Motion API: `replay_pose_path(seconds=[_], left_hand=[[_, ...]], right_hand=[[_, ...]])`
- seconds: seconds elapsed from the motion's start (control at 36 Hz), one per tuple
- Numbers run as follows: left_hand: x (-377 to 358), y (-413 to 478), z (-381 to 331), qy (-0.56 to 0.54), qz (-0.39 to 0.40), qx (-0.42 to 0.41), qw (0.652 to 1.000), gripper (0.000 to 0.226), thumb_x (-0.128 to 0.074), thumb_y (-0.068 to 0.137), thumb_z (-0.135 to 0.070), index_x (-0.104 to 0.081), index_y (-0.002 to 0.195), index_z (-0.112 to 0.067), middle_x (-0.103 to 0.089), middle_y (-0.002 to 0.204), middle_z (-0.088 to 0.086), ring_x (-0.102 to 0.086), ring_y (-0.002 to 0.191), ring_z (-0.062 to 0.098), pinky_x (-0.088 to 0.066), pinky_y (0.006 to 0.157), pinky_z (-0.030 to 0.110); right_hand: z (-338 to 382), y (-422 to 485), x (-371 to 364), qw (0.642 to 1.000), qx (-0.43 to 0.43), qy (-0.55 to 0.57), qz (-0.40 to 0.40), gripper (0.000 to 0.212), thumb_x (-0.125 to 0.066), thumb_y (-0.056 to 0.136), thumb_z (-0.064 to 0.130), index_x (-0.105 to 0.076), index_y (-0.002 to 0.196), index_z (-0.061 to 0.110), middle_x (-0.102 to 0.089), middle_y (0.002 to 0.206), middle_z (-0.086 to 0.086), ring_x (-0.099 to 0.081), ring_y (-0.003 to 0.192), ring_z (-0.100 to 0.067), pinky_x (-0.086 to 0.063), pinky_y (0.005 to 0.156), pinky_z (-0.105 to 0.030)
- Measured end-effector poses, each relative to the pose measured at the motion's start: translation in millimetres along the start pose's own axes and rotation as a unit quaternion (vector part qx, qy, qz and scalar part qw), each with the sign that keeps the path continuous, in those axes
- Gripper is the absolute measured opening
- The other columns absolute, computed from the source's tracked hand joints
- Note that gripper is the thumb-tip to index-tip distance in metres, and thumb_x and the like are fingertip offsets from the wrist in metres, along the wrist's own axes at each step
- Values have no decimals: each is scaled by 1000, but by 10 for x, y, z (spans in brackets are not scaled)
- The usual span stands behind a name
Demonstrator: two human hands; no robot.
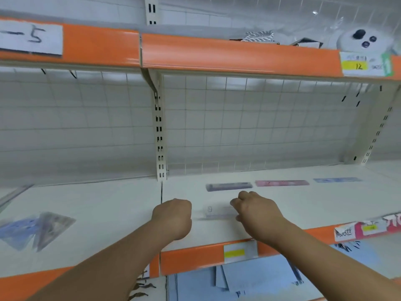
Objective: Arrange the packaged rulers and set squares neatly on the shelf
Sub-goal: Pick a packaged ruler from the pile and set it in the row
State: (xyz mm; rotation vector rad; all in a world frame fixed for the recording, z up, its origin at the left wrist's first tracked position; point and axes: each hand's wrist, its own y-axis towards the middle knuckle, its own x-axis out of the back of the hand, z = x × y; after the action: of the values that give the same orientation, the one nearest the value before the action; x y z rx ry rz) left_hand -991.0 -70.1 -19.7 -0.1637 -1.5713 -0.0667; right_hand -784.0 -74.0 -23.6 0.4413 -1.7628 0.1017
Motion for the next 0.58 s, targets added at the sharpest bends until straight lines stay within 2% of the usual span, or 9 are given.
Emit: replay_pose_path(seconds=[0.11,0.31,0.42,0.5,0.58], left_hand=[[34,250,-43,-1,-8,-10,1000,9,-44,94,-16,-51,95,-22,-52,93,-2,-50,81,19,-39,68,27],[121,591,-59,5,-21,-27,999,7,-43,95,-18,-44,88,-18,-51,92,0,-48,81,21,-37,68,27],[119,704,-74,11,-17,-31,999,14,-42,95,-19,-54,102,-17,-55,97,1,-48,82,20,-38,69,28],[108,769,-83,14,-15,-31,999,15,-43,96,-20,-55,103,-17,-53,95,0,-49,82,20,-38,69,28],[100,809,-87,15,-14,-21,1000,17,-42,98,-25,-54,106,-17,-59,108,2,-57,94,22,-39,71,28]], right_hand=[[-130,153,-27,1000,-14,0,-10,21,-51,91,7,-52,111,13,-51,114,-5,-53,106,-25,-41,65,-31],[-318,407,-106,999,-34,10,-14,23,-53,90,8,-54,113,13,-52,112,-5,-52,106,-24,-37,62,-29],[-370,531,-155,1000,-21,10,-3,27,-50,94,12,-53,120,13,-52,114,-6,-50,108,-25,-39,66,-31],[-436,669,-149,1000,-17,0,-2,22,-49,94,13,-54,115,12,-52,110,-6,-50,104,-25,-39,67,-31],[-495,822,-152,1000,-16,-3,6,16,-50,93,12,-53,109,12,-51,109,-5,-50,103,-24,-36,65,-31]])
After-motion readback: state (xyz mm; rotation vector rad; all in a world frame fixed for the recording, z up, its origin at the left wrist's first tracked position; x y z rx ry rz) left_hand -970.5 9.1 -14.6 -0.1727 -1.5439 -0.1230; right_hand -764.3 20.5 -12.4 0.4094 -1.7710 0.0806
